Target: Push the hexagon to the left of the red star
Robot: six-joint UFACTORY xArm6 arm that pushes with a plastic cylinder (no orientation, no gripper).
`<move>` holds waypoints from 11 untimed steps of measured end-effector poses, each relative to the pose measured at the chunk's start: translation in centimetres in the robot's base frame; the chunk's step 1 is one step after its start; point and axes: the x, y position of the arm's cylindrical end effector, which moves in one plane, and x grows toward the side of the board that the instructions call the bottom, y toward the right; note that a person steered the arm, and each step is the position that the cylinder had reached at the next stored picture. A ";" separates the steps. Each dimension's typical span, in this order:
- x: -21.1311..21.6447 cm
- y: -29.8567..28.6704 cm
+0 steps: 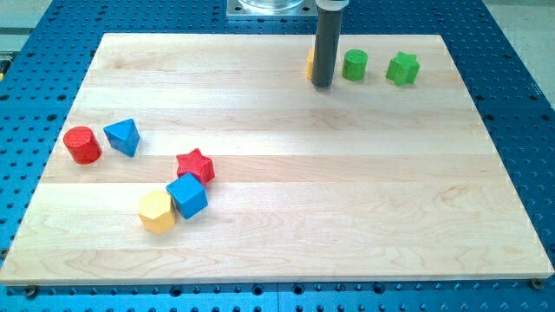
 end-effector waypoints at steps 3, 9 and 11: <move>25.3 -6.3; 22.8 -28.4; 22.7 -24.2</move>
